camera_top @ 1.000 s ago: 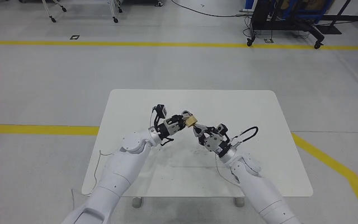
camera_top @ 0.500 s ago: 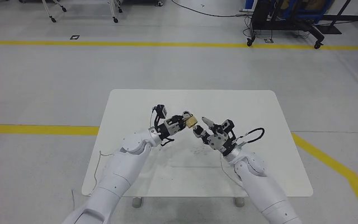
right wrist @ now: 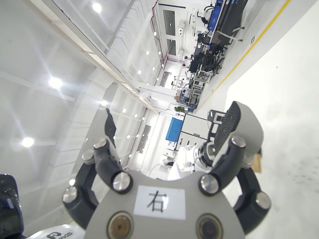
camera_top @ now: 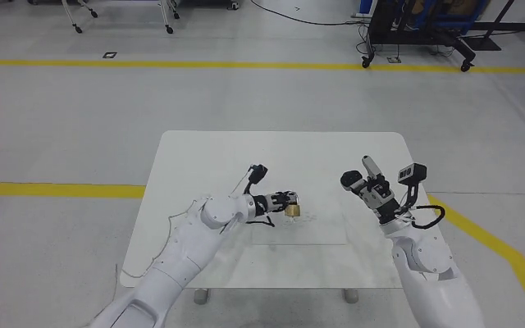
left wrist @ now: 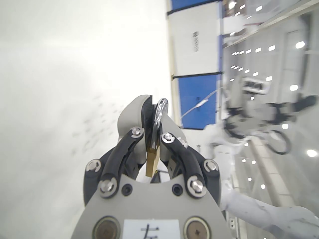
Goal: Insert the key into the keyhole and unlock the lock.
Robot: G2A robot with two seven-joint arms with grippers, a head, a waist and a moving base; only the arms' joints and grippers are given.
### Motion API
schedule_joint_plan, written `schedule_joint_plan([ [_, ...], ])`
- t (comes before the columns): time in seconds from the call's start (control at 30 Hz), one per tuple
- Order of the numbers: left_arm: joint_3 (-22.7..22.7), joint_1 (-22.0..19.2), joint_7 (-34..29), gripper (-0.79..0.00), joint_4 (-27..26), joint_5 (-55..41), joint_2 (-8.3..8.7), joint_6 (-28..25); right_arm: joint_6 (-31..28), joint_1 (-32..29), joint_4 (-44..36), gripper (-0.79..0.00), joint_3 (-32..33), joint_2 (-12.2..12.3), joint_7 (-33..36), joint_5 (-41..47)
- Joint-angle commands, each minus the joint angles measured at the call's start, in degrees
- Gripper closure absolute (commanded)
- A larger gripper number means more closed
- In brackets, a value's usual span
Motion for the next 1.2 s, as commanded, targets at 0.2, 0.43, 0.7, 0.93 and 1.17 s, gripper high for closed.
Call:
schedule_joint_plan([
  [0.2, 3.76, -1.87, 2.76, 0.000, 1.05, 6.46, -1.03, 6.96, -0.03, 0.10, 0.40, -0.785, -0.13, -0.01, 0.13, 0.56],
  [0.43, 2.03, -1.79, 2.13, -0.785, 1.11, 5.56, -0.70, 6.65, -0.03, 0.10, 0.40, -0.785, -0.13, -0.01, 0.13, 0.56],
  [0.7, -0.40, -1.49, -2.15, -0.785, 1.15, -1.03, -0.58, 4.24, -0.03, 0.10, 0.40, -0.785, -0.13, -0.01, 0.13, 0.56],
  [0.93, -5.62, 0.15, 5.10, -0.785, -4.58, 4.48, 1.44, -1.14, -4.78, 0.83, 1.59, -0.785, -0.12, -0.09, -3.07, -5.34],
  [1.17, -10.02, 3.70, 13.03, -0.785, -18.80, 23.95, 4.37, -3.04, -14.50, 3.29, 2.39, -0.785, 5.25, -0.07, -16.27, -20.94],
])
